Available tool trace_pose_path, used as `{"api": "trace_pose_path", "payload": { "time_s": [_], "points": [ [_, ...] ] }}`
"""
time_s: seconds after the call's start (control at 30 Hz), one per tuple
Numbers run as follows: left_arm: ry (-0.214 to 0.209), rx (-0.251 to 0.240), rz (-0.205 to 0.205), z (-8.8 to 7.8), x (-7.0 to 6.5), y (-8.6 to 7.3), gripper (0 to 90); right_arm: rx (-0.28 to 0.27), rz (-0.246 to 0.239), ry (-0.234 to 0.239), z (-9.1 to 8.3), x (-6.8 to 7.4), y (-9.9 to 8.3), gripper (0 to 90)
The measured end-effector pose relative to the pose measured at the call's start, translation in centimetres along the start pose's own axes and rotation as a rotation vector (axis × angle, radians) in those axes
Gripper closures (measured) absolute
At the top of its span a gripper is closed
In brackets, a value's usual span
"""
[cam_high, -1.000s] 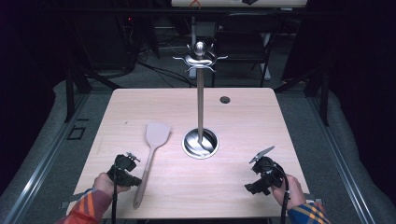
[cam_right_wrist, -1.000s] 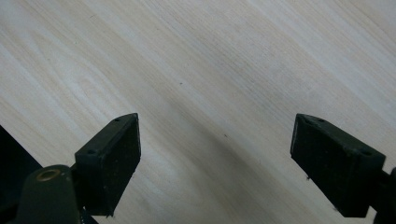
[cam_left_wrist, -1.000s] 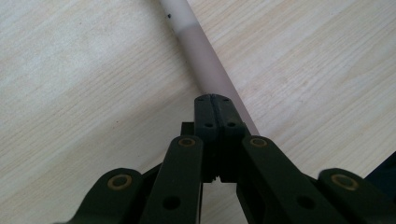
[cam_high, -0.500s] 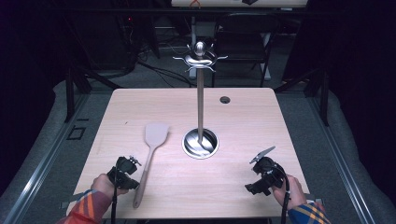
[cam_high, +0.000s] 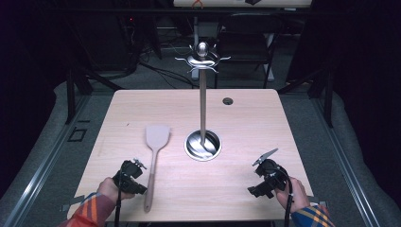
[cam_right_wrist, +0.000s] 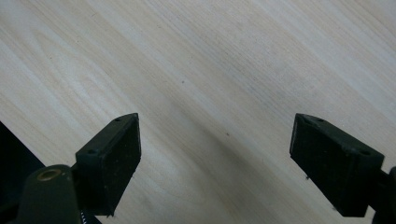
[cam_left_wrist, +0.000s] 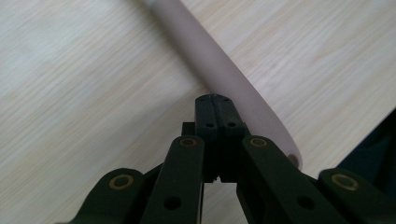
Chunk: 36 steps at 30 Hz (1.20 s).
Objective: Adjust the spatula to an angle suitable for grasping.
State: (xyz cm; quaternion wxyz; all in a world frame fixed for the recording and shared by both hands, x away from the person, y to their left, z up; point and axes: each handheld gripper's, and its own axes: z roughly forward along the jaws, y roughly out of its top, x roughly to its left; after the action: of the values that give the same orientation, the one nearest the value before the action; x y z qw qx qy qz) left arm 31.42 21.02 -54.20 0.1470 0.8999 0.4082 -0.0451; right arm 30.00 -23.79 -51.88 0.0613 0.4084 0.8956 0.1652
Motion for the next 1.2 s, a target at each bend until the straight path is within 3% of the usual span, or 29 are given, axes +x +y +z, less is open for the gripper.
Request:
{"api": "trace_pose_path", "payload": {
  "time_s": [0.23, 0.3, 0.33, 0.37, 0.5, 0.67, 0.8, 0.87, 0.9, 0.93, 1.0, 1.07, 1.1, 1.13, 1.17, 1.2],
  "points": [
    [0.042, -0.013, 0.111, 1.0, -2.3, 1.6, 89.8, 0.004, -0.002, -0.004, 0.0, 0.0, 0.0, 16.5],
    [0.031, -0.023, 0.113, 1.1, -2.5, 1.9, 89.7, -0.006, 0.006, 0.003, 0.1, 0.1, 0.0, 16.5],
    [0.053, -0.008, 0.132, 1.3, -2.9, 2.4, 89.8, -0.006, 0.004, 0.009, 0.1, 0.1, 0.0, 16.4],
    [0.033, -0.031, 0.132, 1.4, -3.3, 2.9, 89.8, -0.012, 0.009, 0.008, 0.2, 0.1, 0.0, 16.4],
    [0.046, -0.025, 0.180, 2.1, -4.5, 4.4, 89.5, 0.011, -0.008, 0.000, 0.1, 0.0, 0.1, 16.4],
    [0.016, -0.055, 0.184, 2.4, -4.9, 5.8, 88.7, -0.005, 0.005, 0.005, 0.2, 0.1, 0.0, 16.3],
    [0.028, -0.045, 0.227, 2.8, -5.5, 6.8, 88.3, 0.002, 0.000, 0.008, 0.2, 0.0, 0.0, 16.3],
    [0.015, -0.035, 0.238, 2.7, -5.5, 6.9, 82.4, 0.003, 0.001, 0.006, 0.2, 0.0, 0.0, 16.4],
    [-0.011, -0.025, 0.270, 2.4, -5.5, 6.9, 79.9, 0.007, -0.003, 0.003, 0.1, 0.0, 0.0, 16.4],
    [-0.011, -0.025, 0.270, 2.4, -5.5, 6.9, 78.1, 0.007, -0.003, 0.003, 0.1, 0.0, 0.0, 16.4],
    [-0.026, -0.032, 0.309, 1.6, -5.3, 6.8, 76.2, 0.006, -0.002, 0.011, 0.1, -0.1, -0.1, 16.4],
    [-0.051, -0.083, 0.351, 0.7, -4.8, 6.9, 61.0, 0.009, -0.009, 0.012, 0.1, -0.1, -0.1, 16.2],
    [-0.012, -0.128, 0.370, 0.0, -4.1, 7.2, 52.4, 0.010, -0.009, 0.015, 0.1, -0.1, -0.1, 16.2],
    [-0.012, -0.128, 0.370, 0.0, -4.1, 7.2, 46.6, 0.010, -0.007, 0.016, 0.1, -0.1, -0.1, 16.4],
    [-0.007, -0.143, 0.381, -0.2, -3.7, 7.4, 46.6, 0.010, -0.007, 0.016, 0.1, -0.1, -0.1, 16.4],
    [0.005, -0.166, 0.408, -0.3, -3.4, 7.5, 35.4, 0.010, -0.009, 0.018, 0.1, -0.1, -0.1, 16.4]
  ]
}}
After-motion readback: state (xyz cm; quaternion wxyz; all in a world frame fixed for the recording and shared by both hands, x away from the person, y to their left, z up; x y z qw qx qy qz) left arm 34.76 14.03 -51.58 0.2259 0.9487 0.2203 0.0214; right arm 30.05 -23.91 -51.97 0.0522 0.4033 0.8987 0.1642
